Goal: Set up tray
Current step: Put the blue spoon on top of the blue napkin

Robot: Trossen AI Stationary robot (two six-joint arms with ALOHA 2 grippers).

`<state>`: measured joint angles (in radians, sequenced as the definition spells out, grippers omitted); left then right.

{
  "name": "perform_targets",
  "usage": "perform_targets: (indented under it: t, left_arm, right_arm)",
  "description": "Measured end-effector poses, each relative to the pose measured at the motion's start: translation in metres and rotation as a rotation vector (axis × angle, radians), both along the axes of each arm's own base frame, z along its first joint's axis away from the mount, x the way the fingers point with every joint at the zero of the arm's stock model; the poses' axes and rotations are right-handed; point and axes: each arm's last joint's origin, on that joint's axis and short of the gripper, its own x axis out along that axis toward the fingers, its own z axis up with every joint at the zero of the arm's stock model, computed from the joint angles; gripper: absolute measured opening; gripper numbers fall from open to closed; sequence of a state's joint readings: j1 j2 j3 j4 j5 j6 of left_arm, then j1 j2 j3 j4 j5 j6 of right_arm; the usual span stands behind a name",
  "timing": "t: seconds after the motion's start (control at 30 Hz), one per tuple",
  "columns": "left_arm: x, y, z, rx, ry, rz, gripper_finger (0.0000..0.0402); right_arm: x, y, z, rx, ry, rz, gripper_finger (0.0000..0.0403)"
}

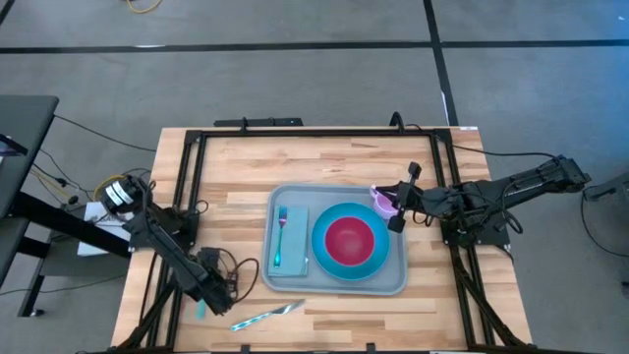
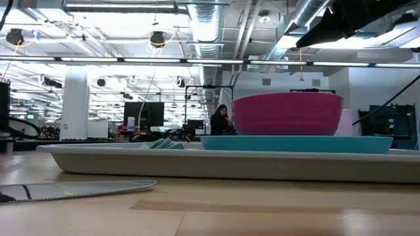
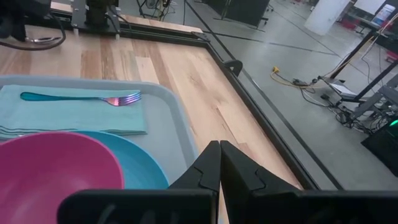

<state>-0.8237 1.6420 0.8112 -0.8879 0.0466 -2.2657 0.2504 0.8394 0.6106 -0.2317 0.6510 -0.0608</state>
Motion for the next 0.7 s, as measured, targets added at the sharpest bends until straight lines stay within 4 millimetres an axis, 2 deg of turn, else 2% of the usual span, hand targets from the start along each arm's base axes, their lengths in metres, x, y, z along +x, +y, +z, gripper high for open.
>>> perform_targets:
  t: [0.17, 0.4, 0.57, 0.7]
  left_arm:
    - [0.026, 0.003, 0.011, 0.088, -0.192, 0.033, 0.0022]
    - [0.064, 0.007, 0.049, 0.311, -0.498, -0.003, 0.0001]
    - [0.090, 0.031, 0.061, 0.395, -0.497, -0.046, 0.0001]
    - [0.115, 0.061, 0.062, 0.431, -0.489, -0.129, 0.0001]
  right_arm:
    - [0.000, 0.000, 0.000, 0.000, 0.000, 0.000, 0.0000]
    - [0.000, 0.000, 0.000, 0.000, 0.000, 0.000, 0.0000]
    - [0.000, 0.000, 0.000, 0.000, 0.000, 0.000, 0.0000]
    - [0.000, 0.000, 0.000, 0.000, 0.000, 0.000, 0.0000]
